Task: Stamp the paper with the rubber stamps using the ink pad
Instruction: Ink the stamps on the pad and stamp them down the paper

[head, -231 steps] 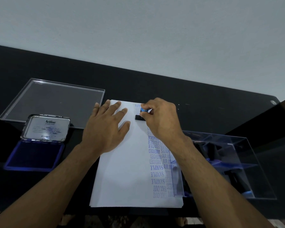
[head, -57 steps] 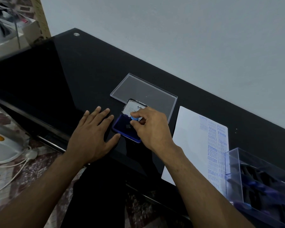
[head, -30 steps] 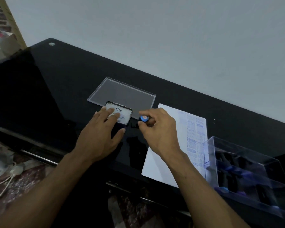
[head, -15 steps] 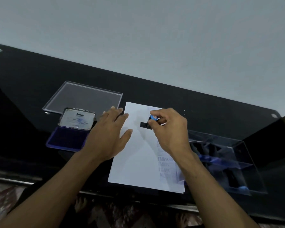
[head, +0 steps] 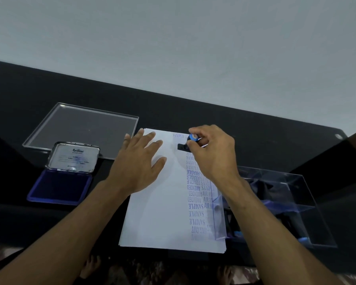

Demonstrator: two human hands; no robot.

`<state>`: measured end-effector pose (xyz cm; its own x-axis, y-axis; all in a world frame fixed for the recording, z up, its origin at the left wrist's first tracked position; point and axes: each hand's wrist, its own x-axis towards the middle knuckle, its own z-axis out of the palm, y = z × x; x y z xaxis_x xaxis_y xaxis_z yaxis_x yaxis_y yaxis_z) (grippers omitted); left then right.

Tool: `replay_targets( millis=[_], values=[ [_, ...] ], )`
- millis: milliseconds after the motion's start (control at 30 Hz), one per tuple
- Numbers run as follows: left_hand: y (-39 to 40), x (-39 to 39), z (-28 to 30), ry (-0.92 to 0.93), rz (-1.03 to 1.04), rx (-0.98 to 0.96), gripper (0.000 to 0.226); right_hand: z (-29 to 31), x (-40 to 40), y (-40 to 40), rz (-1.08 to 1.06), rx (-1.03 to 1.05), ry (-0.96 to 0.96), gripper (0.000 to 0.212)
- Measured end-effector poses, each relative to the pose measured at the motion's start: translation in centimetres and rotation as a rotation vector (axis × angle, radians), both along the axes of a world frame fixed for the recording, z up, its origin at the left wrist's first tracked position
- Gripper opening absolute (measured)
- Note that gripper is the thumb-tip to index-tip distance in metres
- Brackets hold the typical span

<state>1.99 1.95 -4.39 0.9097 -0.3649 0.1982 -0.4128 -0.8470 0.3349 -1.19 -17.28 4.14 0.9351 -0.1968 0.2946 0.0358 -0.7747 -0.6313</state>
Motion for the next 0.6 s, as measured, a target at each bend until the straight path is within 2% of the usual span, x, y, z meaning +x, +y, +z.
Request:
replay_targets(
  millis=[233, 600],
  values=[
    [0.0, 0.7, -1.5, -0.004, 0.011, 0.084, 0.072, -0.8, 1.4, 0.4, 0.021, -0.038, 0.066, 0.023],
    [0.0, 0.9, -2.3, -0.057, 0.023, 0.077, 0.064, -2.0, 2.1, 0.5, 0.038, -0.115, 0.119, 0.026]
  ],
)
